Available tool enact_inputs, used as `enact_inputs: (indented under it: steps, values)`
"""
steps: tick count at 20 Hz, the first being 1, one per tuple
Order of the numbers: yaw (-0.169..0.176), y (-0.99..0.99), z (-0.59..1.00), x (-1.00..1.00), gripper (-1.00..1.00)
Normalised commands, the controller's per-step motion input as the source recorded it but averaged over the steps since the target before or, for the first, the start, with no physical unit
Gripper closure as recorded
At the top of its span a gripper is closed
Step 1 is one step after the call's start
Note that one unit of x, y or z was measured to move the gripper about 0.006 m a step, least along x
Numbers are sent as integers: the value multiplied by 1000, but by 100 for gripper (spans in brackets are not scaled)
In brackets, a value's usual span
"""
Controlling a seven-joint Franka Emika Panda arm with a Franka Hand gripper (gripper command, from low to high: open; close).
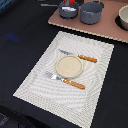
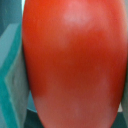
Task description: Place the pan onto the stove and place the fish and sausage into the pan.
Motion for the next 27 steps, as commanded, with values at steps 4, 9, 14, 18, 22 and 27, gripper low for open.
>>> enact_inputs:
  steps: [4,9,14,18,22,27]
  values:
    - [0,457,287,89,-100]
    - [0,302,474,121,-100]
    - [-28,-549,547,313,-100]
    - [-33,-714,421,361,-100]
    - [-32,-709,214,335,-100]
    - [-22,-491,4,105,-100]
